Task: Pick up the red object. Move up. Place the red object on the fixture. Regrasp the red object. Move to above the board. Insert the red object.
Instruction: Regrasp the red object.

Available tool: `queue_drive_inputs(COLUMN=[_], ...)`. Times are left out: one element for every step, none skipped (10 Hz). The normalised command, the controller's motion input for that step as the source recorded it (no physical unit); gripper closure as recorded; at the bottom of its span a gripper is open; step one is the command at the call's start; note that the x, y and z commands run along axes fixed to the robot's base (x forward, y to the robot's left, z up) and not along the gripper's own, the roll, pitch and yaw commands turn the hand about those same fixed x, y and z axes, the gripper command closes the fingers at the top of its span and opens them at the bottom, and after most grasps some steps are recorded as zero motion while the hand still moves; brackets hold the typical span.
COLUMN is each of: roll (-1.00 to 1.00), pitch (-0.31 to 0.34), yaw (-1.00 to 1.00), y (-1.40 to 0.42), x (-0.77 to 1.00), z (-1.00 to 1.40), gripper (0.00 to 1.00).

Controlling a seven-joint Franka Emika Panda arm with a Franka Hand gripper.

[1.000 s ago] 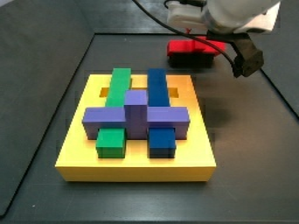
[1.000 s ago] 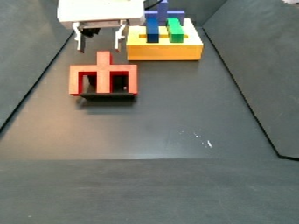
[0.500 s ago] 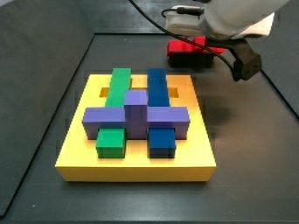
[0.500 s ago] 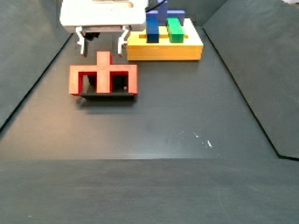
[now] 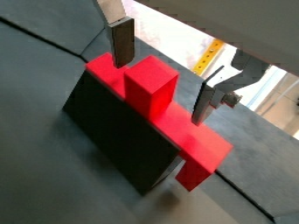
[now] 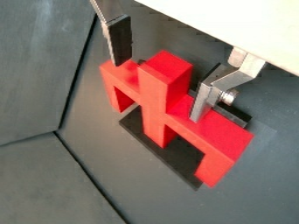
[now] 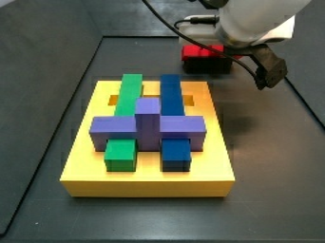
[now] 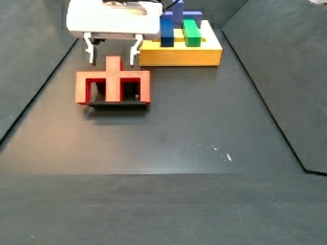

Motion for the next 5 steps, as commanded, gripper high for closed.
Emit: queue_drive_inputs(roll=[0.00,0.07,0.00,0.00,-0.13], pitch=[-0.040,0.000,0.000,0.000,-0.046], yaw=[0.15,0.16,0.18,0.18,0.20], y=[0.00,0.00,0.07,0.00,0.00], x=[-0.02,0.01,0.13,0.20,0.12], z=[-0.17,0.00,0.00,-0.01,-0.02], gripper=[0.00,0.00,0.00,0.00,0.00])
